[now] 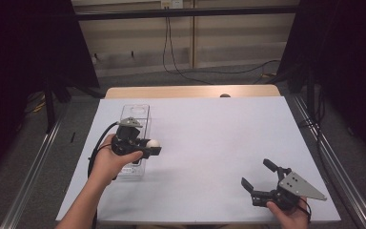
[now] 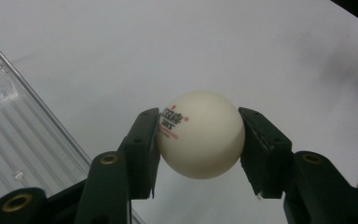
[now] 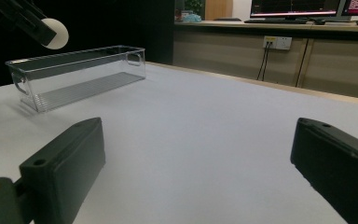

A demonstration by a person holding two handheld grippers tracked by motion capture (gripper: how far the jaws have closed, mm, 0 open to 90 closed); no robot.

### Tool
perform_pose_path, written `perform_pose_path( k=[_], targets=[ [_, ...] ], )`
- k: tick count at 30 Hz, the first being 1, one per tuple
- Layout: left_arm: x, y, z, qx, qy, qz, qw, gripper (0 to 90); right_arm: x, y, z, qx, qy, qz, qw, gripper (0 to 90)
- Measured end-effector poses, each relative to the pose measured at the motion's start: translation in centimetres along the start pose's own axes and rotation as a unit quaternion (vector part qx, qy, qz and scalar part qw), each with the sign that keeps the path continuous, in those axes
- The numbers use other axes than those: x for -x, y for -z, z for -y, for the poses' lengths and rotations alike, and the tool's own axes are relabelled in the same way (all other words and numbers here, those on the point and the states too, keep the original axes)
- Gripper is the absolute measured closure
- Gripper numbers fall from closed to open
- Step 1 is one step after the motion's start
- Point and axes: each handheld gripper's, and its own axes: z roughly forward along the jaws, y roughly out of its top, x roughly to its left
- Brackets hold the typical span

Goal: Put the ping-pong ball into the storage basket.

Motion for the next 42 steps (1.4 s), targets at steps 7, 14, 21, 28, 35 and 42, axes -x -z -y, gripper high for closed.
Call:
perform_pose_path(
  k=[7,14,21,28,35,42],
  targets=[
    [-0.4,0.1,-0.3,0.002,0.005,0.003,1.0000,51.1,0.0,0.0,0.0,0.001,-0.001,0.000,1.0000,2.5],
    [-0.7,0.4,-0.6,0.001,0.009,-0.004,1.0000,51.1,0.0,0.0,0.0,0.001,0.000,0.001,1.0000,2.5],
    [-1.0,0.5,-0.7,0.005,0.014,-0.013,0.9998,51.1,0.0,0.0,0.0,0.001,0.000,0.001,1.0000,2.5],
    [-1.5,0.6,-0.9,0.004,0.015,-0.015,0.9998,51.1,0.0,0.0,0.0,0.001,0.000,0.001,1.0000,2.5],
    [-1.9,0.8,-1.0,0.003,0.018,-0.017,0.9997,51.1,0.0,0.0,0.0,0.002,0.000,-0.001,1.0000,2.5],
    [-2.4,0.9,-1.1,0.003,0.018,-0.021,0.9996,51.1,0.0,0.0,0.0,0.002,0.001,-0.001,1.0000,2.7]
  ],
)
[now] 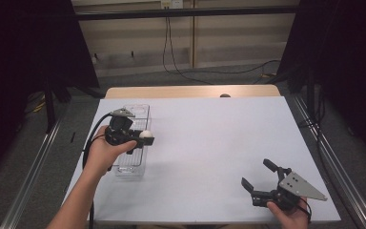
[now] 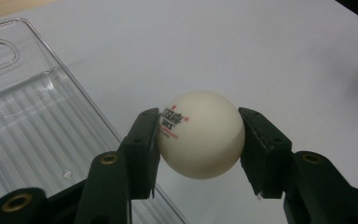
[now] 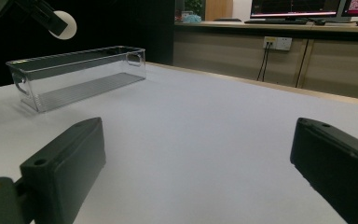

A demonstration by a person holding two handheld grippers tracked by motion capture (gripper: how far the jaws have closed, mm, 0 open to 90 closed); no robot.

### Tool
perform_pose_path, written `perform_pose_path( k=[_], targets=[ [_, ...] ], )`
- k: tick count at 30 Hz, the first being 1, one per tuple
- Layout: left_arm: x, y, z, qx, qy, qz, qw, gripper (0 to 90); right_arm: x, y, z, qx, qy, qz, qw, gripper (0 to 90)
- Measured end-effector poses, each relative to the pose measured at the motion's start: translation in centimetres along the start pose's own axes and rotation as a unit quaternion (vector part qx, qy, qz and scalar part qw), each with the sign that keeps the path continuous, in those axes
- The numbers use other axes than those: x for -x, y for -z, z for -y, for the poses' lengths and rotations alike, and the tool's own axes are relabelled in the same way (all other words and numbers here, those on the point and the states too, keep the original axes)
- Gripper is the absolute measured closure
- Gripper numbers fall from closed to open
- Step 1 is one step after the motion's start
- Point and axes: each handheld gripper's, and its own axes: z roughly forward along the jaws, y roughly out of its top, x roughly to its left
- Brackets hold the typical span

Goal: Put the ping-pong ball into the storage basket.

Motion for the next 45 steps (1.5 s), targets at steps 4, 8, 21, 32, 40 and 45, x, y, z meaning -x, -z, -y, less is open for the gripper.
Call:
perform_pose_path(
  k=[4,8,21,32,40,45],
  targets=[
    [-0.1,0.1,0.0,0.000,0.005,-0.006,1.0000,51.1,0.0,0.0,0.0,0.000,0.000,0.000,1.0000,2.7],
    [-0.3,0.2,-0.1,0.003,0.009,-0.012,0.9999,51.2,0.0,0.0,0.0,-0.001,-0.001,-0.002,1.0000,2.9],
    [-1.1,0.6,-0.4,-0.009,0.005,-0.010,0.9999,51.2,0.0,0.0,0.0,0.001,-0.002,-0.001,1.0000,3.0],
    [-1.4,0.5,-0.4,0.003,0.017,-0.015,0.9997,51.1,0.0,0.0,0.0,0.000,-0.003,0.002,1.0000,3.0],
    [-1.7,0.5,-0.5,0.003,0.022,-0.027,0.9994,51.1,0.0,0.0,0.0,0.001,-0.003,0.000,1.0000,3.0],
    [-1.9,0.6,-0.6,-0.002,0.024,-0.025,0.9994,51.1,0.0,0.0,0.0,0.001,-0.002,0.002,1.0000,3.0]
  ],
)
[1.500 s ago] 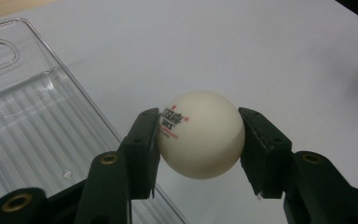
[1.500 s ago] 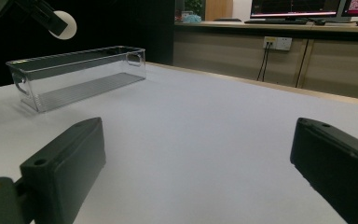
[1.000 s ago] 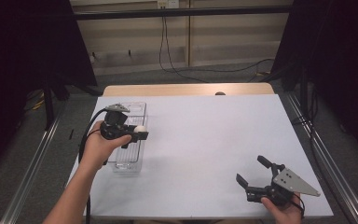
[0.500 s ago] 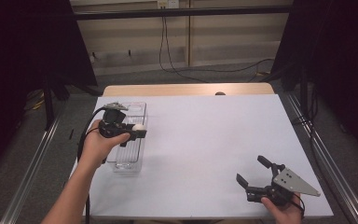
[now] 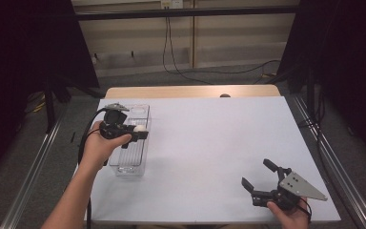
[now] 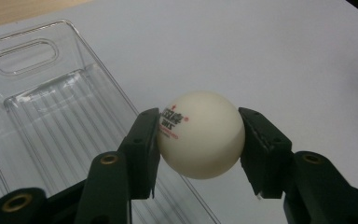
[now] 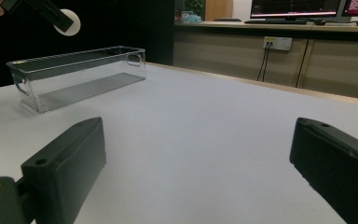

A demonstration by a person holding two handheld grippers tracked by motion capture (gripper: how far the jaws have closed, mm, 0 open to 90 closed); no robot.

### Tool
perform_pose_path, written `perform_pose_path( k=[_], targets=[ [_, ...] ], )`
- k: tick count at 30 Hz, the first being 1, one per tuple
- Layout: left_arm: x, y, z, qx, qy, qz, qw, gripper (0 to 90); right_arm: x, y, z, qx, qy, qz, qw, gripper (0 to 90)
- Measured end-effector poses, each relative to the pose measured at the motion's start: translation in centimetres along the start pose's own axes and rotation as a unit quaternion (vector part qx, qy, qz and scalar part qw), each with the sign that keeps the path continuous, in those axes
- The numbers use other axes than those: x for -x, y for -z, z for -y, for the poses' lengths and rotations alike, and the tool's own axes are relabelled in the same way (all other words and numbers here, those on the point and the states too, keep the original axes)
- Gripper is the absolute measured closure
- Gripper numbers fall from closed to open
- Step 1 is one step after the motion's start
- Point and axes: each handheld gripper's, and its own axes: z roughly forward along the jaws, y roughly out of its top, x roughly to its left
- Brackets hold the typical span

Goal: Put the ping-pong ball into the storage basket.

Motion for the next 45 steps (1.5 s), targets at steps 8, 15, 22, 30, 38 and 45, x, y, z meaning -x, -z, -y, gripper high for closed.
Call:
perform_pose_path(
  k=[8,15,22,30,38,45],
  targets=[
    [-0.5,-0.1,0.1,0.002,0.010,-0.011,0.9999,51.1,0.0,0.0,0.0,0.000,-0.002,0.001,1.0000,3.0],
    [-0.8,-0.1,0.0,-0.003,0.008,-0.015,0.9998,51.2,0.0,0.0,0.0,0.001,-0.003,0.000,1.0000,3.0],
    [-1.1,-0.2,0.0,0.002,0.021,-0.021,0.9996,51.1,0.0,0.0,0.0,0.001,-0.003,0.001,1.0000,3.0],
    [-1.6,-0.4,0.0,0.000,0.025,-0.027,0.9993,51.1,0.0,0.0,0.0,0.000,-0.001,-0.001,1.0000,3.0],
    [-2.1,-0.3,0.0,-0.006,0.025,-0.031,0.9992,51.1,0.0,0.0,0.0,-0.001,-0.001,-0.001,1.0000,3.0],
    [-2.5,-0.5,0.0,-0.004,0.031,-0.038,0.9988,51.1,0.0,0.0,0.0,-0.002,-0.001,-0.002,1.0000,3.0]
  ],
)
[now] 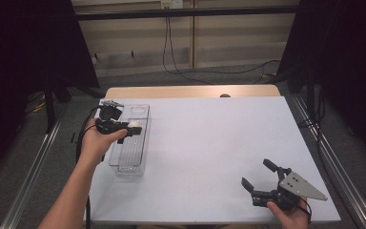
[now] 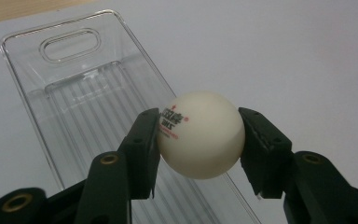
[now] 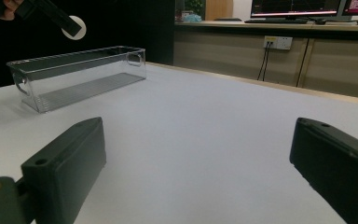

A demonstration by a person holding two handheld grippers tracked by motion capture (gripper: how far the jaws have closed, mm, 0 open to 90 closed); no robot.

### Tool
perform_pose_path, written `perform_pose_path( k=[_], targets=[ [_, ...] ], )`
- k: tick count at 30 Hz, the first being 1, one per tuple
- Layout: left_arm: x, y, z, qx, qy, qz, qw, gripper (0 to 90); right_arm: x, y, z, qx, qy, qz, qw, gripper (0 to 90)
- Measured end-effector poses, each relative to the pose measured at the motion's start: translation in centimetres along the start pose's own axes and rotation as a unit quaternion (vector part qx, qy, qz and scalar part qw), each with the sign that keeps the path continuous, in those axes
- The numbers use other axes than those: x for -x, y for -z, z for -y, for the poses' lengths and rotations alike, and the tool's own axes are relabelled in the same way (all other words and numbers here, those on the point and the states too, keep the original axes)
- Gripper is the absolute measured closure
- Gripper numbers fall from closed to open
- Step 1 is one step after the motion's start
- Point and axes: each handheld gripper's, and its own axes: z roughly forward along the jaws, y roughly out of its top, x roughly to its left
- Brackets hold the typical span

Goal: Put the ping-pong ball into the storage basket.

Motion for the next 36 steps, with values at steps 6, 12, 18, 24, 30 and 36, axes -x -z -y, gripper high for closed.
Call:
perform_pose_path(
  k=[6,12,18,24,30,36],
  targets=[
    [-0.2,-0.2,0.0,-0.001,0.004,-0.010,0.9999,51.1,0.0,0.0,0.0,0.003,-0.002,0.003,1.0000,3.0],
    [-0.3,-0.4,-0.1,0.003,0.015,-0.018,0.9997,51.1,0.0,0.0,0.0,0.003,-0.002,0.003,1.0000,3.0],
    [-0.6,-0.6,-0.2,0.003,0.019,-0.019,0.9996,51.2,0.0,0.0,0.0,0.003,-0.002,0.001,1.0000,3.0],
    [-0.9,-0.6,-0.2,0.000,0.014,-0.023,0.9996,51.1,0.0,0.1,0.0,0.002,-0.002,0.001,1.0000,3.0],
    [-1.1,-0.7,-0.3,-0.002,0.018,-0.020,0.9996,51.1,0.0,0.1,0.0,0.002,-0.003,0.000,1.0000,3.0],
    [-1.2,-0.9,-0.3,0.005,0.024,-0.026,0.9994,51.2,0.0,0.0,0.0,0.002,-0.002,0.001,1.0000,3.0]
  ],
)
